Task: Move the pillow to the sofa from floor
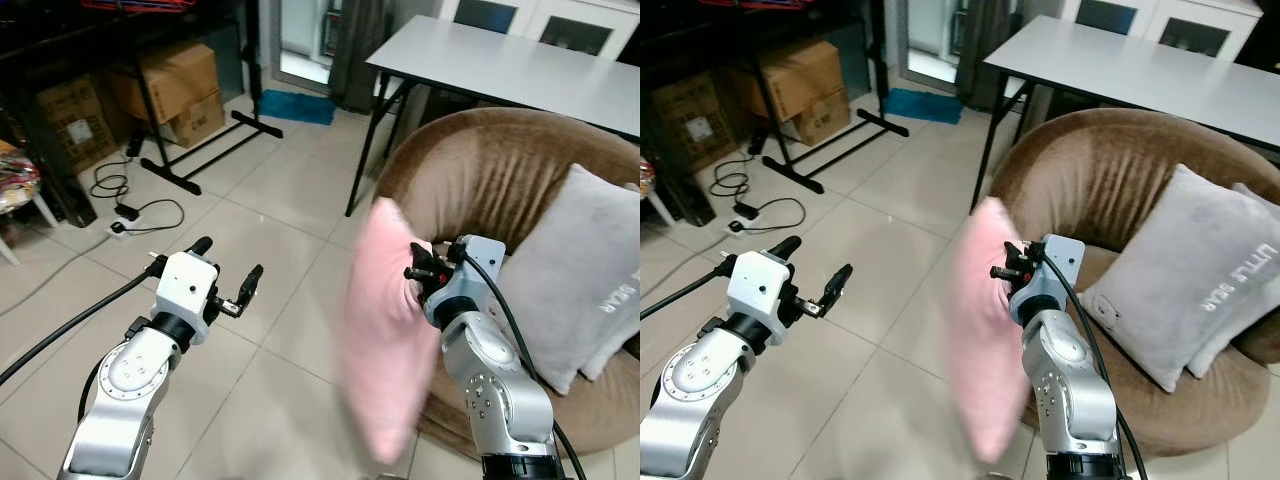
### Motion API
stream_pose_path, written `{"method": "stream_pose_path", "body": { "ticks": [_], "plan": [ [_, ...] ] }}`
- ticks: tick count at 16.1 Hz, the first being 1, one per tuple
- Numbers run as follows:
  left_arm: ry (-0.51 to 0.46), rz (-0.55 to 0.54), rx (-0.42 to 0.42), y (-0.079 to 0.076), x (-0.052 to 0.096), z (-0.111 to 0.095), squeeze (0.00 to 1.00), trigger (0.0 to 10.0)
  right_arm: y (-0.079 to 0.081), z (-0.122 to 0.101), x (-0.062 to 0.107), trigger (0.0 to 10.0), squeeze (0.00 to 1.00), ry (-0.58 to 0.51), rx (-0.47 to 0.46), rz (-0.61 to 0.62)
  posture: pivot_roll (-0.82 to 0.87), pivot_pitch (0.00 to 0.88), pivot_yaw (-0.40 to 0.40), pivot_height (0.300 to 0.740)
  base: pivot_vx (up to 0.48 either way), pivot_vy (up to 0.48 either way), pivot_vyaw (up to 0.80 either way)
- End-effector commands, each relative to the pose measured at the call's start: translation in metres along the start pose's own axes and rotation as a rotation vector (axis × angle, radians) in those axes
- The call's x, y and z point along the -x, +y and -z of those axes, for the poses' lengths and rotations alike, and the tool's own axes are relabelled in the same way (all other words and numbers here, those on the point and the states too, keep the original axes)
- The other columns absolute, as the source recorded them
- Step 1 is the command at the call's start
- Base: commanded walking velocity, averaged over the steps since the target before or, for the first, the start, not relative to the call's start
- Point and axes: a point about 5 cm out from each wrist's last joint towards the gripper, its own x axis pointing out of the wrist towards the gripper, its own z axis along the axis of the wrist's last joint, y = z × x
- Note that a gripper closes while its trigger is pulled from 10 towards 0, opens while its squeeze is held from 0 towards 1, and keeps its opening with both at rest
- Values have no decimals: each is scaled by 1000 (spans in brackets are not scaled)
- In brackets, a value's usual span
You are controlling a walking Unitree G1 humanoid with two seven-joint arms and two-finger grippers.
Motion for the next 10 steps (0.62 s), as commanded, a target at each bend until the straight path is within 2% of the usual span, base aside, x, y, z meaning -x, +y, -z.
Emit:
{"method": "stream_pose_path", "body": {
  "ticks": [1, 5, 10],
  "plan": [
    [-21, 24, 6, -4, -4, -5, 0, 10000, 0, -12, -2, 10000, 0, -54, -12, 2, 60, 0, -59, 740, 311, 0, 0],
    [-25, 37, 13, -4, -4, -5, 0, 10000, -2, -16, -4, 10000, 0, -72, -9, 9, 65, 0, -61, 740, 323, 0, 0],
    [-27, 43, 12, -3, -5, -6, 0, 10000, -4, -21, -7, 10000, 0, -86, 0, 16, 65, 0, -60, 740, 335, 0, -800]
  ]
}}
